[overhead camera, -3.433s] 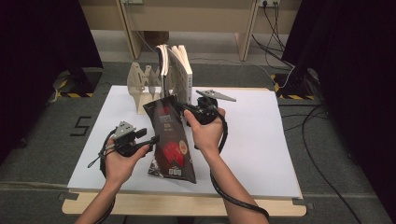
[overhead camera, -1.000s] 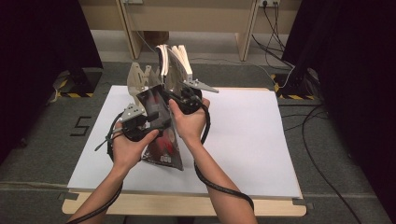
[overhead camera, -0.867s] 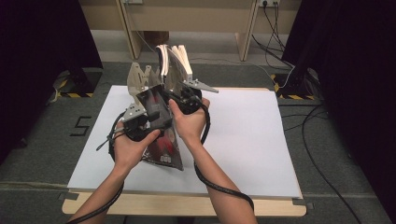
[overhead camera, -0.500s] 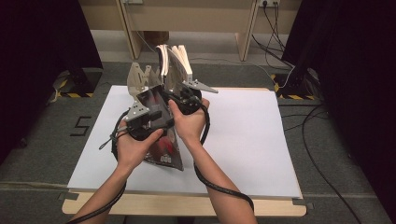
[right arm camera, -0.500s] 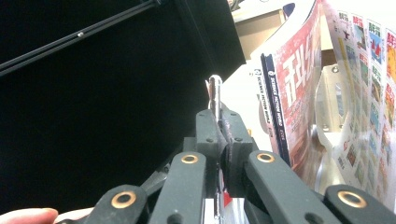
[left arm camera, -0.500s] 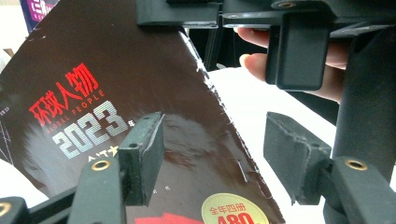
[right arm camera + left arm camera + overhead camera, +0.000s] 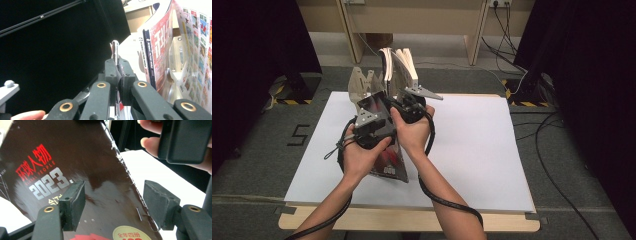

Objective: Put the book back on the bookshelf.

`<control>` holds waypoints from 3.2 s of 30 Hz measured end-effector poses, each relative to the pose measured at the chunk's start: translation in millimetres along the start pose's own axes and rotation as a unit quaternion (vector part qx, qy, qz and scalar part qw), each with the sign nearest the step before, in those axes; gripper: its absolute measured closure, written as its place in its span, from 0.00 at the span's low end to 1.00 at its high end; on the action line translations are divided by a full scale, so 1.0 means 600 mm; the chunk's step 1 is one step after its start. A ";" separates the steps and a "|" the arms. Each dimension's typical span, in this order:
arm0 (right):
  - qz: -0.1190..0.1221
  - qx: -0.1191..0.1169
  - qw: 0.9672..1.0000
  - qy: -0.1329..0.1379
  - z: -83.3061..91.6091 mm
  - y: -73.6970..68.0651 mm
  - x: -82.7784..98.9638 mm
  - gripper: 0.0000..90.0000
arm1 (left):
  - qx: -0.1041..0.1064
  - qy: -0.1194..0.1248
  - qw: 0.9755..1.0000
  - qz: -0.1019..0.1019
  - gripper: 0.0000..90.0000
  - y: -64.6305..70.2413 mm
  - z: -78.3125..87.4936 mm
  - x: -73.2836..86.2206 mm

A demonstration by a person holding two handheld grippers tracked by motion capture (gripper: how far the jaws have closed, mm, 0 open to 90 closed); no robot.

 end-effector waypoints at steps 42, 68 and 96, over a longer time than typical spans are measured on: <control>0.024 -0.024 0.999 0.017 0.002 -0.044 -0.002 0.98 | -0.065 0.008 0.997 -0.045 0.71 -0.042 0.013 0.017; 0.038 -0.026 0.999 0.005 -0.007 -0.053 0.012 0.97 | -0.099 0.009 0.992 -0.081 0.90 -0.059 0.018 0.031; 0.073 -0.025 0.996 0.041 0.046 -0.027 -0.025 0.77 | -0.110 0.044 0.991 -0.062 0.96 -0.084 0.028 0.033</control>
Point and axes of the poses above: each handheld gripper's, and its own axes: z roughly backward along the jaws, x roughly out of its underside, y roughly to its right, the point moved 6 cm from there along -z, roughly forward along the jaws, and after that the axes turned 14 degrees about y, right-handed, at the moved point
